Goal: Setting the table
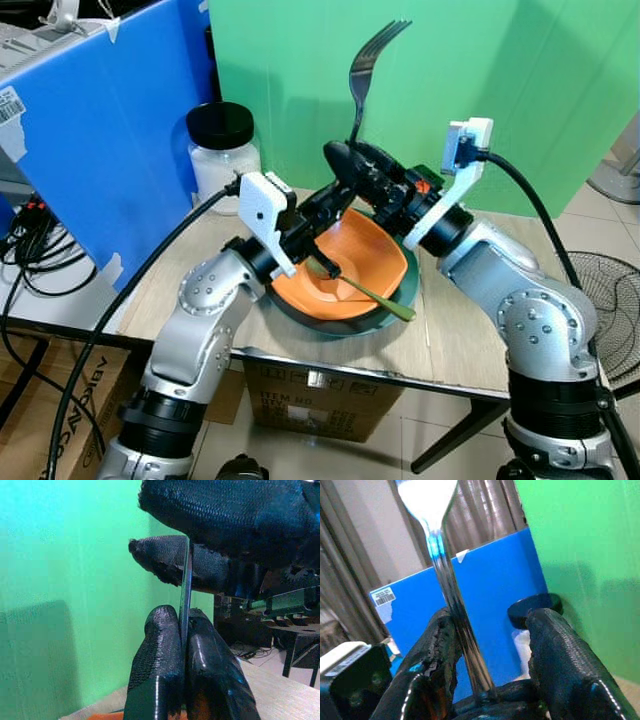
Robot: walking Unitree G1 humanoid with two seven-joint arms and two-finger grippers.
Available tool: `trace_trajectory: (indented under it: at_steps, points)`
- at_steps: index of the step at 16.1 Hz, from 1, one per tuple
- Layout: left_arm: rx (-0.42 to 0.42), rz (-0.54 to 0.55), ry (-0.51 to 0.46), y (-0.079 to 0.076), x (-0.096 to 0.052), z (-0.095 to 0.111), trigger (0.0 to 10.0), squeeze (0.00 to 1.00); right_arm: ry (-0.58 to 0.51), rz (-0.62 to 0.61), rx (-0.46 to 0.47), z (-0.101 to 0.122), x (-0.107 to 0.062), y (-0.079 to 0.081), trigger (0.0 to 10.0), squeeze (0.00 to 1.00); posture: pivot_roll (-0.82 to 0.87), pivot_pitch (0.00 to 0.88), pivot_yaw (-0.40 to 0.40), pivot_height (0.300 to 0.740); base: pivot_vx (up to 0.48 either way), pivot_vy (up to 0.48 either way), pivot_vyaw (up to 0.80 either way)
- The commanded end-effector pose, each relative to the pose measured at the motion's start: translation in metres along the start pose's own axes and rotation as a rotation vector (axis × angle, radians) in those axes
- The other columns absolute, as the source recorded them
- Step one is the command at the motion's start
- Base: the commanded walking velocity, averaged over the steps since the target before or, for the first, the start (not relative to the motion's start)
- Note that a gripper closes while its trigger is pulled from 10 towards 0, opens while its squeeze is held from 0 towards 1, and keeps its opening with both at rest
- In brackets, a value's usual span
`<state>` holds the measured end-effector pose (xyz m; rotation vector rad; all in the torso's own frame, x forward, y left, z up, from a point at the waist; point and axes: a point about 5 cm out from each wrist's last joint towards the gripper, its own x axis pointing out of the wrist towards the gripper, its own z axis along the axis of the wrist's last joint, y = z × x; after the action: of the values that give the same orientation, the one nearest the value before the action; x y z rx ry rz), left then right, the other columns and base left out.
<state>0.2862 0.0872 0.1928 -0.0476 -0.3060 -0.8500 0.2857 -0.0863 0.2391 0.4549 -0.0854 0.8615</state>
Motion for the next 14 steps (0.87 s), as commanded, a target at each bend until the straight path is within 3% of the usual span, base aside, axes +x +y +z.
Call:
trace_trajectory:
  at_steps: [1,2,3,4,5,6,7,8,9,10,11,12,13,14]
  points:
    - [-0.004,0.006,-0.010,0.0024,-0.0037,0.0032,0.0,0.00,-0.060,-0.045,-0.068,0.0153,-0.0031,-0.0041,10.0,0.00,0.13,0.000,-0.014,0.740,0.000,0.000,0.00]
    - [-0.007,0.006,-0.008,0.0026,-0.0039,0.0035,0.0,0.00,-0.055,-0.049,-0.070,0.0143,-0.0030,-0.0043,10.0,0.00,0.13,0.000,-0.014,0.740,0.000,0.000,0.00]
    - [-0.008,0.006,-0.007,0.0029,-0.0039,0.0036,0.0,0.00,-0.053,-0.052,-0.067,0.0135,-0.0030,-0.0042,10.0,1.00,0.13,0.000,-0.013,0.740,0.000,0.000,0.00]
    - [-0.008,0.007,-0.005,0.0031,-0.0039,0.0037,0.0,0.00,-0.052,-0.057,-0.066,0.0129,-0.0031,-0.0042,10.0,1.00,0.13,0.000,-0.012,0.740,0.000,0.000,0.00]
    - [-0.008,0.008,-0.002,0.0035,-0.0041,0.0037,0.0,0.00,-0.058,-0.066,-0.055,0.0130,-0.0029,-0.0038,10.0,0.82,0.13,0.000,-0.012,0.740,0.000,0.000,0.00]
    - [-0.008,0.008,-0.002,0.0037,-0.0042,0.0037,0.0,0.00,-0.062,-0.067,-0.048,0.0135,-0.0027,-0.0036,10.0,0.82,0.13,0.000,-0.012,0.740,0.000,0.000,0.00]
    - [-0.002,0.007,0.001,0.0037,-0.0045,0.0034,0.0,0.00,-0.057,-0.062,-0.022,0.0134,-0.0029,-0.0036,10.0,0.00,0.13,0.000,-0.012,0.740,0.000,0.000,0.00]
    - [0.000,0.006,0.002,0.0037,-0.0046,0.0033,0.0,0.00,-0.053,-0.059,-0.012,0.0131,-0.0031,-0.0038,10.0,0.00,0.13,0.000,-0.012,0.740,0.000,0.000,0.00]
    - [0.004,0.004,0.003,0.0040,-0.0052,0.0033,0.0,0.00,-0.045,-0.047,0.009,0.0128,-0.0036,-0.0036,6.7,0.00,0.13,0.000,-0.012,0.740,0.000,0.000,0.00]
    - [0.010,0.001,0.007,0.0044,-0.0060,0.0032,0.0,0.00,-0.033,-0.025,0.034,0.0125,-0.0043,-0.0031,4.5,0.00,0.13,0.000,-0.011,0.740,0.000,0.000,0.00]
    - [0.014,-0.002,0.011,0.0046,-0.0065,0.0032,0.0,0.00,-0.027,-0.010,0.040,0.0125,-0.0045,-0.0022,3.1,0.00,0.13,0.000,-0.011,0.740,0.000,0.000,0.00]
    - [0.014,-0.003,0.012,0.0045,-0.0067,0.0031,0.0,0.00,-0.026,-0.007,0.042,0.0126,-0.0044,-0.0018,2.9,0.00,0.13,0.000,-0.011,0.740,0.000,0.000,0.00]
    - [0.019,-0.010,0.019,0.0039,-0.0069,0.0025,0.0,0.00,-0.030,-0.004,0.048,0.0134,-0.0040,-0.0012,0.4,0.00,0.13,0.000,-0.011,0.740,0.000,0.000,0.00]
    - [0.023,-0.016,0.027,0.0032,-0.0076,0.0013,0.0,0.00,-0.036,-0.002,0.054,0.0147,-0.0037,-0.0007,0.0,0.00,0.13,0.000,-0.011,0.740,0.000,0.000,0.00]
